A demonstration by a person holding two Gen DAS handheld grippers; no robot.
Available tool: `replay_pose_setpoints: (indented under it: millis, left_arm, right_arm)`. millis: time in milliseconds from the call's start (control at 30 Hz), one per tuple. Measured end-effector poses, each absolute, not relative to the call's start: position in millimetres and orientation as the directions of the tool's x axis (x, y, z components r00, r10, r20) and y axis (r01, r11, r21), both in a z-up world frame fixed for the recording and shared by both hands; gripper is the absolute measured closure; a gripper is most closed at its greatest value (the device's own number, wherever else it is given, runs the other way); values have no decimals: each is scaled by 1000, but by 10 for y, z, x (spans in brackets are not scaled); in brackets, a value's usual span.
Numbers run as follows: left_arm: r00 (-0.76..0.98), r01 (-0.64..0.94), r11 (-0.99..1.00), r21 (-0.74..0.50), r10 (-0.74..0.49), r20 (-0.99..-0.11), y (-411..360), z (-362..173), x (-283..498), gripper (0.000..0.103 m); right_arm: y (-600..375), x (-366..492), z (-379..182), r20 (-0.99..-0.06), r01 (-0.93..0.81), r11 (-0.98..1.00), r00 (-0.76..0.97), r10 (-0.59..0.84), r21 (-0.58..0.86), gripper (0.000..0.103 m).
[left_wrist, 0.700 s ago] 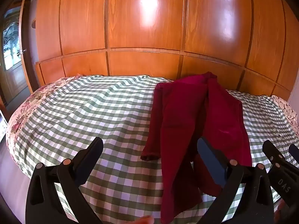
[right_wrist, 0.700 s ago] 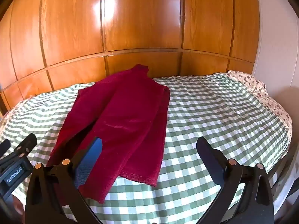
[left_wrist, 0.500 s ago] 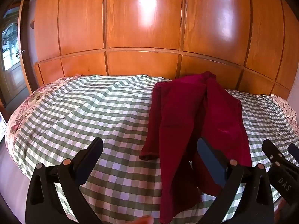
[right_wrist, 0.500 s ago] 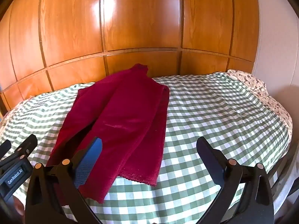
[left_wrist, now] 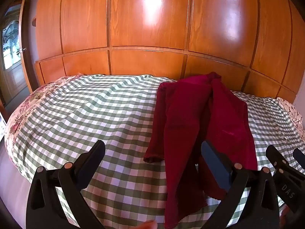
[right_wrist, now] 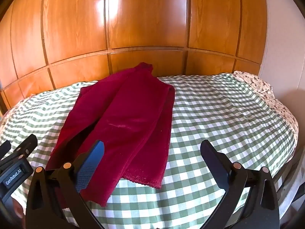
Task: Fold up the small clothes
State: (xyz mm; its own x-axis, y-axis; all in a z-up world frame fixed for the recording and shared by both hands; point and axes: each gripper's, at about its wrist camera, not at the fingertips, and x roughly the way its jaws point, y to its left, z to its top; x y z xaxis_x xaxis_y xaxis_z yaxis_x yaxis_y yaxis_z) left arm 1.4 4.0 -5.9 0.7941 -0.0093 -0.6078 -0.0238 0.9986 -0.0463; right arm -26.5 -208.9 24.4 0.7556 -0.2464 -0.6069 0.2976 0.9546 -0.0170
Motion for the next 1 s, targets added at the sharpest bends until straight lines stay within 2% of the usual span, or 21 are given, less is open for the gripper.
replay_pose_setpoints:
  millis: [1000]
  left_arm:
    - [793,-22,999,-36,-4,-609,12,-65,22,3]
  right_arm:
    - [-2081,-264,238,-612,292,956,752,-245,-24,3]
